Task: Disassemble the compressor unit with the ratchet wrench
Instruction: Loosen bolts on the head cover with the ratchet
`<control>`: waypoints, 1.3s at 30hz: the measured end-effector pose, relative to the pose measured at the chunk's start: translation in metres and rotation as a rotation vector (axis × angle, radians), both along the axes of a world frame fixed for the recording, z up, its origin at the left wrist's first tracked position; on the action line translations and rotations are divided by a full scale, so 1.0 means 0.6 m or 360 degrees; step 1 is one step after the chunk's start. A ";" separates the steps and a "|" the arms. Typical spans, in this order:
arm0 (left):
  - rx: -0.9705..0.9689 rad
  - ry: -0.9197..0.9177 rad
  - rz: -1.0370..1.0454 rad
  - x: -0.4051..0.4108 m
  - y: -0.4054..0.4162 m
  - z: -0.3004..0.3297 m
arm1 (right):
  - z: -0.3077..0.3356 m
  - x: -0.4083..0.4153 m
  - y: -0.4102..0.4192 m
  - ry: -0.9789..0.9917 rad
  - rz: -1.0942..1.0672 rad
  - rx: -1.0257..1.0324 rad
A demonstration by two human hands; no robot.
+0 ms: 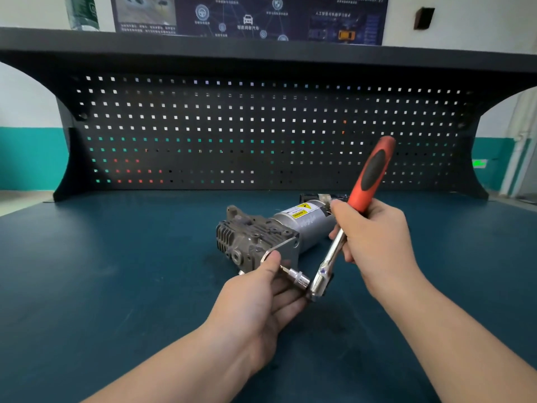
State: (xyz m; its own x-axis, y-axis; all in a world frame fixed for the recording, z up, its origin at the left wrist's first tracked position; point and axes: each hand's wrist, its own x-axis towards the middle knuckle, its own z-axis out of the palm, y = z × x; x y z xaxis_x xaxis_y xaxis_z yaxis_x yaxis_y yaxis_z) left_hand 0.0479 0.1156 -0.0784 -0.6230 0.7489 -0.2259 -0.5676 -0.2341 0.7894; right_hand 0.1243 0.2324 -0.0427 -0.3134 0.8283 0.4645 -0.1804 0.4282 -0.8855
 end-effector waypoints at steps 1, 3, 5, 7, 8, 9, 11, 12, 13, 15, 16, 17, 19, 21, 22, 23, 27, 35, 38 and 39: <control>0.0005 0.0019 -0.0010 0.000 0.000 -0.001 | 0.001 0.002 -0.002 0.0006 -0.0022 0.0047; -0.0017 0.0097 -0.0095 0.005 0.000 -0.005 | 0.003 0.004 -0.003 0.0027 -0.0125 0.0195; -0.0037 0.0139 -0.0233 0.016 0.001 -0.008 | 0.008 0.009 -0.001 0.0080 -0.0238 0.0306; -0.0010 0.0219 -0.0324 0.025 0.004 -0.006 | 0.015 0.015 0.009 0.0195 -0.0208 0.0209; 0.0010 0.0323 -0.0328 0.027 0.005 -0.005 | 0.017 0.017 0.013 0.0245 -0.0139 0.0096; 0.0035 0.0454 -0.0303 0.027 0.005 -0.003 | 0.019 0.018 0.015 0.0296 -0.0057 -0.0024; 0.0127 0.0697 -0.0184 0.023 0.002 0.007 | 0.020 0.016 0.015 0.0489 0.0121 -0.0207; 0.0189 0.0745 -0.0082 0.018 0.000 0.016 | 0.019 0.015 0.015 0.0601 0.0196 -0.0264; 0.0253 0.0716 0.0038 0.010 -0.002 0.025 | 0.018 0.013 0.014 0.0671 0.0254 -0.0303; 0.0406 0.0561 0.0195 -0.009 -0.007 0.044 | 0.018 0.012 0.014 0.0651 0.0366 -0.0347; 0.0447 0.0511 0.0177 -0.015 -0.009 0.052 | 0.018 0.012 0.015 0.0573 0.0462 -0.0375; 0.0439 0.0499 0.0093 -0.017 -0.012 0.055 | 0.018 0.011 0.013 0.0461 0.0599 -0.0423; 0.0309 0.0551 -0.0146 -0.015 -0.015 0.053 | 0.017 0.010 0.004 0.0207 0.0947 -0.0543; 0.0209 0.0682 -0.0288 -0.008 -0.013 0.046 | 0.012 0.010 -0.007 -0.0071 0.1210 -0.0585; 0.0202 0.0735 -0.0305 -0.007 -0.011 0.043 | 0.008 0.010 -0.011 -0.0186 0.1285 -0.0566; 0.0213 0.0760 -0.0305 -0.007 -0.010 0.041 | 0.006 0.010 -0.014 -0.0272 0.1326 -0.0542; 0.0266 0.0711 -0.0329 -0.016 -0.007 0.036 | 0.006 0.009 -0.021 -0.0425 0.1322 -0.0427; 0.0196 0.1552 0.0379 -0.030 -0.014 0.037 | -0.005 0.008 0.059 -0.0575 0.0383 -0.0725; 0.0129 0.1944 0.0822 -0.052 -0.024 0.041 | -0.017 0.030 0.116 -0.0789 -0.0230 -0.0594; 0.0084 0.1941 0.0905 -0.059 -0.024 0.042 | -0.023 0.034 0.129 -0.0864 -0.0338 -0.0528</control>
